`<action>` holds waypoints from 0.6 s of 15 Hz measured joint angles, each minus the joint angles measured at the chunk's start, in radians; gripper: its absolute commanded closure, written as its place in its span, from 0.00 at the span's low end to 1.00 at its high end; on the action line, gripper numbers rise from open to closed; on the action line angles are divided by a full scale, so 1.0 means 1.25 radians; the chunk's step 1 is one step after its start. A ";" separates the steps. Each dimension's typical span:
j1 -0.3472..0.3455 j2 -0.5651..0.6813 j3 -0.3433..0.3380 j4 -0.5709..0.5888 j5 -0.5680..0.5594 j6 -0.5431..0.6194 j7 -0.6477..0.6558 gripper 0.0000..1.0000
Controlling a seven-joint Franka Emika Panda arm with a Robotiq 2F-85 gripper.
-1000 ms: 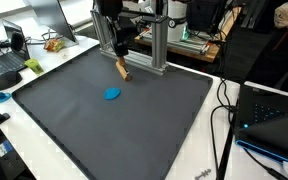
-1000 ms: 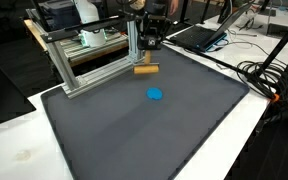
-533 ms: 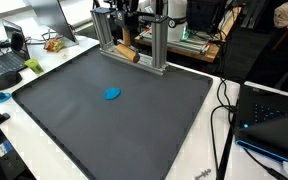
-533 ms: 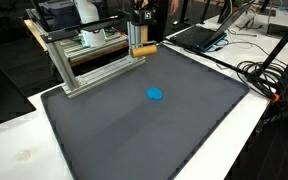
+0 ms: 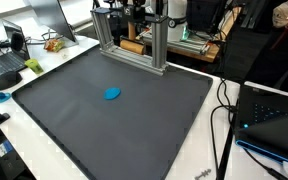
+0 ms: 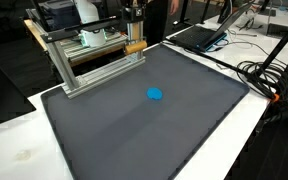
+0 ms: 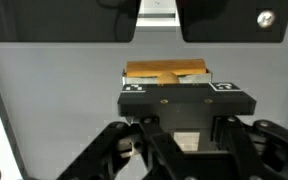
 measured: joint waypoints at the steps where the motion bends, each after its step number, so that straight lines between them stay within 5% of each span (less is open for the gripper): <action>1: -0.002 -0.009 -0.002 -0.012 0.002 0.000 -0.016 0.78; 9: -0.024 -0.082 -0.014 -0.077 0.023 -0.030 -0.053 0.78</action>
